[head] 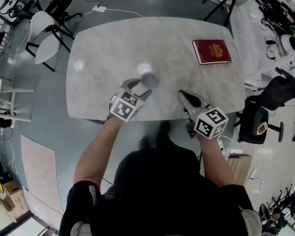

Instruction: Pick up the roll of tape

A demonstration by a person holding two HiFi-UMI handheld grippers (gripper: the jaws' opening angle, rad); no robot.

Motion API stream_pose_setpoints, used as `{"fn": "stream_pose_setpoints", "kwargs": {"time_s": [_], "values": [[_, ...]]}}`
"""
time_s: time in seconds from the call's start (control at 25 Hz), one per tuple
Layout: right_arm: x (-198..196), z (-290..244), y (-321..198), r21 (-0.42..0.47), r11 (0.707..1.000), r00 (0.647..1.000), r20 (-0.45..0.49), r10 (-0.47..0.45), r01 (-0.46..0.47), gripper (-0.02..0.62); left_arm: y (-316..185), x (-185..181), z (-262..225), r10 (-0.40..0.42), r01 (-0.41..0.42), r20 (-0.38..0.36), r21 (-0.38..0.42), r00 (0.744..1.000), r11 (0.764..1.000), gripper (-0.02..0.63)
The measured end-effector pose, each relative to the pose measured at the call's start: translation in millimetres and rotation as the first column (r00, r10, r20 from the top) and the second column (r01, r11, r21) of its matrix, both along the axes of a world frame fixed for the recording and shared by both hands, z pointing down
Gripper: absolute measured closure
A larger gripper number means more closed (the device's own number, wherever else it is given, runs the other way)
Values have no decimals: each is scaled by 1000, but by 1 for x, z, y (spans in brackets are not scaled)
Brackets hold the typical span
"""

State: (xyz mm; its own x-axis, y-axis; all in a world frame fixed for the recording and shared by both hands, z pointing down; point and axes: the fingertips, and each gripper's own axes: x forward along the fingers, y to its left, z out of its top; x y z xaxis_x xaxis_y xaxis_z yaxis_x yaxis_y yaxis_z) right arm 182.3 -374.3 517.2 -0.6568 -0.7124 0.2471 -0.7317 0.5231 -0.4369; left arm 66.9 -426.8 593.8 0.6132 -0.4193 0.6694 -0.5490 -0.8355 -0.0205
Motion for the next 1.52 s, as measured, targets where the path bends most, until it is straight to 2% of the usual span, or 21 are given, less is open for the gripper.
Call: {"fn": "stream_pose_setpoints", "kwargs": {"time_s": [0.44, 0.72, 0.96, 1.2, 1.32, 1.44, 1.52], "values": [[31, 40, -45, -70, 996, 998, 22, -53, 54, 592, -30, 35, 79, 96, -77, 151, -130, 984, 989, 354], [46, 55, -49, -98, 993, 997, 33, -66, 69, 592, -28, 42, 118, 182, -132, 269, -193, 946, 972, 354], [62, 63, -49, -111, 991, 997, 30, -75, 78, 592, -25, 48, 145, 230, -152, 327, -248, 917, 957, 369], [74, 62, -42, -111, 992, 998, 41, -57, 61, 592, -22, 53, 154, 245, -157, 373, -250, 895, 955, 416], [80, 63, -35, -117, 992, 998, 48, -47, 53, 592, -26, 52, 156, 230, -142, 402, -236, 886, 961, 454], [85, 66, -28, -125, 991, 998, 57, -36, 42, 592, -29, 51, 157, 215, -135, 427, -210, 879, 968, 526], [85, 66, -25, -125, 991, 998, 63, -33, 40, 592, -29, 52, 157, 225, -157, 449, -184, 865, 970, 529]]}}
